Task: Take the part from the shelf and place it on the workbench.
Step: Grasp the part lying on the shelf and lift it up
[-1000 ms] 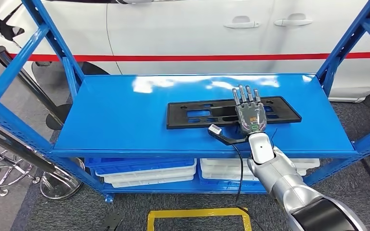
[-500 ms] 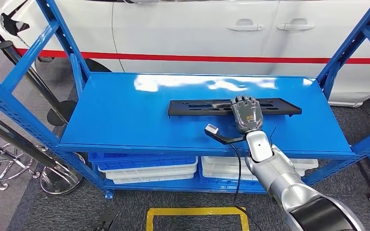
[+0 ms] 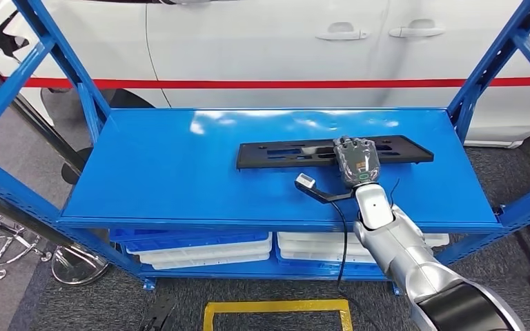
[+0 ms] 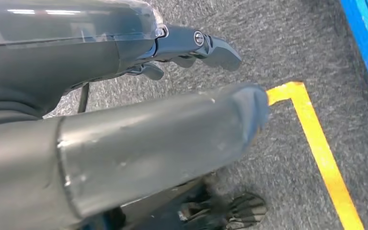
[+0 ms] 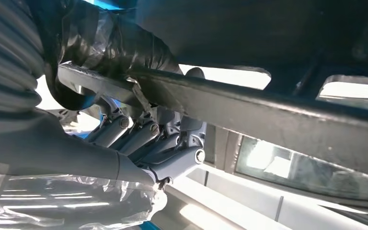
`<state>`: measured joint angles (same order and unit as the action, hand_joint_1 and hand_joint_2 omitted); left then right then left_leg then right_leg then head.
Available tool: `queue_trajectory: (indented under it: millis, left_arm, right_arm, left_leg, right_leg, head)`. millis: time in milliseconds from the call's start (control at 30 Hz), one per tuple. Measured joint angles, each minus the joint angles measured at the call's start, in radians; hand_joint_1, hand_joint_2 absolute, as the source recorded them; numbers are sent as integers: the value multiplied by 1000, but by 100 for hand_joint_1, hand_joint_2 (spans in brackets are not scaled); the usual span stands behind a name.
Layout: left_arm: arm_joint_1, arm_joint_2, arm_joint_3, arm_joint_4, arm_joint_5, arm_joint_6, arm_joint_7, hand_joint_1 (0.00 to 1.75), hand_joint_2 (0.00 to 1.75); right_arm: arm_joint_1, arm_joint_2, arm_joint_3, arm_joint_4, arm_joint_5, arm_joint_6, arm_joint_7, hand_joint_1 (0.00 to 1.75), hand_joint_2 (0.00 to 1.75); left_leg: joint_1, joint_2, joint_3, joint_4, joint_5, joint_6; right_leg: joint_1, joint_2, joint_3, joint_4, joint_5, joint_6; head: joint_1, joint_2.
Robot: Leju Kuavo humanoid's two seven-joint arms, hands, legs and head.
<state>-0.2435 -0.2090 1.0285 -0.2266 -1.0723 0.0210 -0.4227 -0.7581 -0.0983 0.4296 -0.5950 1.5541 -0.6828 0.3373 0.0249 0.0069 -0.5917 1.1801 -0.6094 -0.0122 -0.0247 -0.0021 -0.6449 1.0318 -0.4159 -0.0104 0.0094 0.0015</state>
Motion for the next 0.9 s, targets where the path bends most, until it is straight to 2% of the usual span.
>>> queue_trajectory:
  millis: [33, 67, 100, 133, 200, 233, 267, 333, 400, 467, 533, 567, 600, 633, 700, 733, 767, 800, 833, 900]
  left_arm:
    - [2, 0, 0, 0, 0, 0, 0, 0, 0]
    - [4, 0, 0, 0, 0, 0, 0, 0, 0]
    - [5, 1, 0, 0, 0, 0, 0, 0, 0]
    - [5, 1, 0, 0, 0, 0, 0, 0, 0]
    - [5, 2, 0, 0, 1, 0, 0, 0, 0]
    - [4, 2, 0, 0, 1, 0, 0, 0, 0]
    - [4, 3, 0, 0, 1, 0, 0, 0, 0]
    - [4, 3, 0, 0, 1, 0, 0, 0, 0]
    - [5, 3, 0, 0, 1, 0, 0, 0, 0]
    - [3, 2, 0, 0, 3, 1, 1, 0, 87]
    - [1, 3, 0, 0, 8, 3, 4, 0, 175]
    - [3, 3, 0, 0, 14, 6, 7, 0, 175]
    - [7, 3, 1, 0, 24, 10, 10, 0, 175]
    - [14, 3, 3, 0, 38, 13, 11, 0, 175]
    - [29, 4, 10, 0, 67, 14, 2, 0, 175]
    - [34, 5, 15, 0, 79, 13, -6, 0, 175]
    - [38, 6, 21, 0, 90, 12, -13, 0, 175]
    - [43, 8, 27, 0, 101, 11, -20, 0, 175]
    - [51, 8, 33, 0, 110, 11, -25, 0, 175]
    - [72, 12, 41, 0, 124, 0, -42, 0, 175]
  right_arm:
    - [2, 1, -2, 0, 0, 0, 0, 175, 175]
    - [5, 1, -3, 0, 0, 0, -1, 175, 175]
    - [7, 2, -4, -1, 0, 0, -2, 175, 175]
    - [8, 2, -6, -1, 0, 0, -2, 175, 175]
    - [8, 2, -8, -2, 0, 0, -2, 175, 175]
    - [8, 2, -10, -3, 0, 0, -2, 175, 175]
    - [9, 2, -10, -3, 0, 0, -2, 175, 175]
    - [11, 2, -11, -3, 0, 0, -2, 175, 175]
    - [12, 2, -13, -5, 0, 0, -3, 175, 175]
    - [14, 1, -23, -10, 0, 0, -15, 175, 175]
    - [27, 5, -46, -25, -20, 0, -60, 175, 175]
    - [41, 16, -67, -44, -59, 0, -115, 175, 175]
    - [58, 40, -105, -73, -129, 0, -205, 175, 175]
    - [74, 80, -159, -109, -221, 0, -333, 175, 175]
    - [107, 178, -291, -190, -442, 5, -667, 175, 175]
    - [131, 222, -342, -238, -545, 14, -815, 175, 175]
    - [162, 256, -371, -295, -643, 28, -917, 175, 175]
    - [196, 279, -372, -361, -731, 47, -961, 175, 175]
    - [226, 297, -350, -425, -805, 70, -954, 175, 175]
    - [268, 311, -253, -536, -926, 119, -874, 175, 175]
  left_leg:
    - [0, 0, -41, 70, -21, -1]
    - [0, 0, -72, 116, -25, 0]
    - [-1, 0, -86, 122, -8, 2]
    - [-2, 0, -80, 88, 28, 7]
    - [-6, -1, -31, -49, 113, 21]
    - [-9, -2, -8, -107, 139, 27]
    - [-12, -2, 4, -142, 149, 32]
    - [-16, -3, 7, -158, 149, 37]
    - [-11, -1, 12, -170, 158, 48]
    - [-7, 1, 19, -183, 165, 59]
    - [-8, -1, 19, -184, 166, 63]
    - [-9, -3, 20, -184, 165, 64]
    - [-9, -6, 21, -183, 163, 62]
    - [-8, -7, 23, -181, 160, 59]
    - [-8, -3, 28, -174, 148, 49]
    - [-10, -1, 28, -167, 142, 44]
    - [-11, -2, 26, -163, 137, 39]
    - [-12, -6, 24, -161, 135, 33]
    - [-13, -9, 24, -160, 133, 28]
    - [-10, -12, 27, -159, 124, 16]
  right_leg:
    - [2, 0, 1, 0, -2, -3]
    - [5, 1, 3, 0, -4, -5]
    - [7, 3, 6, 0, -6, -6]
    - [9, 4, 11, 1, -8, -6]
    - [13, 6, 20, 1, -14, -2]
    - [14, 6, 22, 1, -15, 1]
    - [15, 6, 22, 1, -15, 6]
    - [15, 7, 19, -3, -11, 16]
    - [14, 7, 16, 2, -18, 27]
    - [13, 6, -15, 70, -61, 34]
    - [11, 6, -77, 200, -120, 38]
    - [10, 6, -102, 250, -134, 39]
    - [10, 6, -113, 268, -129, 40]
    - [9, 5, -106, 246, -106, 38]
    - [8, 4, -47, 122, -38, 35]
    - [8, 4, -18, 63, -18, 32]
    - [9, 3, 1, 27, -12, 29]
    - [12, 2, 9, 15, -19, 23]
    - [15, 0, 11, 12, -24, 17]
    - [13, -1, 17, 8, -27, 2]
  head:
    - [0, 0]
    - [0, 0]
    - [0, 0]
    - [0, 0]
    - [0, 0]
    - [0, 0]
    - [0, 0]
    - [0, 0]
    - [0, 0]
    - [1, 0]
    - [0, 0]
    - [1, 0]
    - [1, 0]
    - [1, 0]
    - [1, 0]
    - [0, 0]
    - [0, 0]
    - [0, 0]
    - [0, 0]
    - [0, 0]
